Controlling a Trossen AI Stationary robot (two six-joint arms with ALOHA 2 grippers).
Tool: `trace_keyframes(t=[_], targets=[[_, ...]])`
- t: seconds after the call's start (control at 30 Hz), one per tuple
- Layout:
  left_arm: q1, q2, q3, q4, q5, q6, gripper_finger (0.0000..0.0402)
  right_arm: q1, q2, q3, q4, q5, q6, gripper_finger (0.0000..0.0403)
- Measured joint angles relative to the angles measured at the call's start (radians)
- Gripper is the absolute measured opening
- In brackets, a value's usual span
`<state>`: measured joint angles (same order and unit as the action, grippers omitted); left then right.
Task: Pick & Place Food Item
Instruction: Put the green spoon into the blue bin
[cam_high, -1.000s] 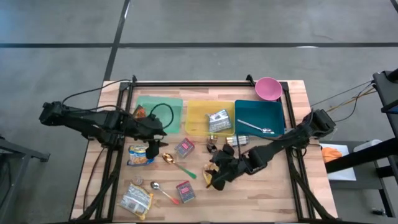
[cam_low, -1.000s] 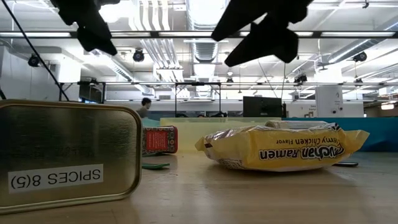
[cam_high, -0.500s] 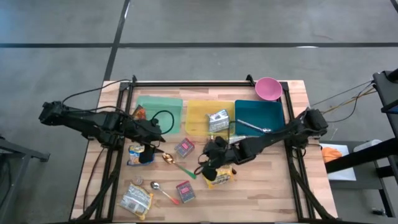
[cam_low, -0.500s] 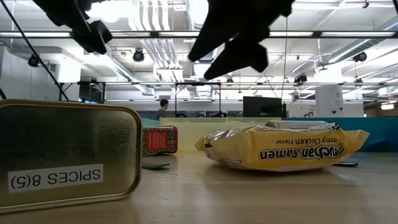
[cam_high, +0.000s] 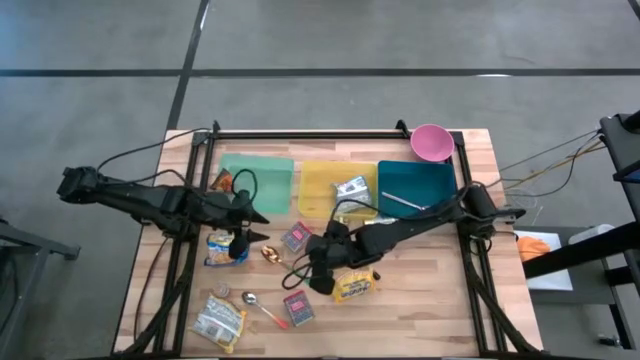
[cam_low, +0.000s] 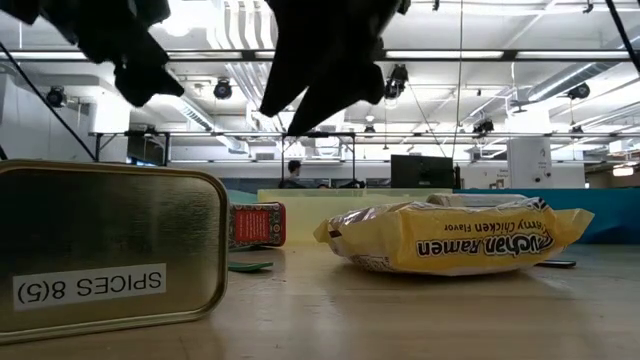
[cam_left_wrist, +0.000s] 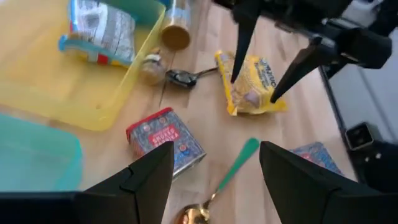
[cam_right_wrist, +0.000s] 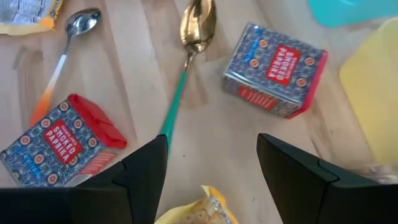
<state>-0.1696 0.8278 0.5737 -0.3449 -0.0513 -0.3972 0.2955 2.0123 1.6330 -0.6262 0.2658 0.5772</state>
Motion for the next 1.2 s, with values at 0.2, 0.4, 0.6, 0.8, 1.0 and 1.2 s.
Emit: trace_keyframes(t=[0.2, 0.4, 0.6, 0.8, 1.0, 1.2], targets=[[-0.004, 0.084, -0.038, -0.075, 0.026, -0.002, 0.0243, 0.030, -0.092, -0.039, -0.053, 0.079, 0.030, 0.0242], [-0.006, 0.215, -0.023, -0.045, 0.059, 0.115, 0.0243, 0.058, -0.180, -0.106, -0.050, 0.077, 0.019, 0.0242], [-0.014, 0.302, 0.010, -0.037, 0.079, 0.186, 0.0243, 0.075, -0.297, -0.265, -0.012, 0.081, 0.001, 0.0242], [-0.035, 0.369, 0.046, -0.014, 0.079, 0.247, 0.0243, 0.083, -0.470, -0.530, 0.170, 0.104, 0.018, 0.0242], [-0.075, 0.440, 0.084, 0.017, 0.082, 0.307, 0.0243, 0.084, -0.612, -0.734, 0.446, 0.102, -0.008, 0.0242], [-0.131, 0.509, 0.084, 0.071, 0.078, 0.386, 0.0243, 0.085, -0.697, -0.852, 0.531, 0.103, -0.029, 0.0242]])
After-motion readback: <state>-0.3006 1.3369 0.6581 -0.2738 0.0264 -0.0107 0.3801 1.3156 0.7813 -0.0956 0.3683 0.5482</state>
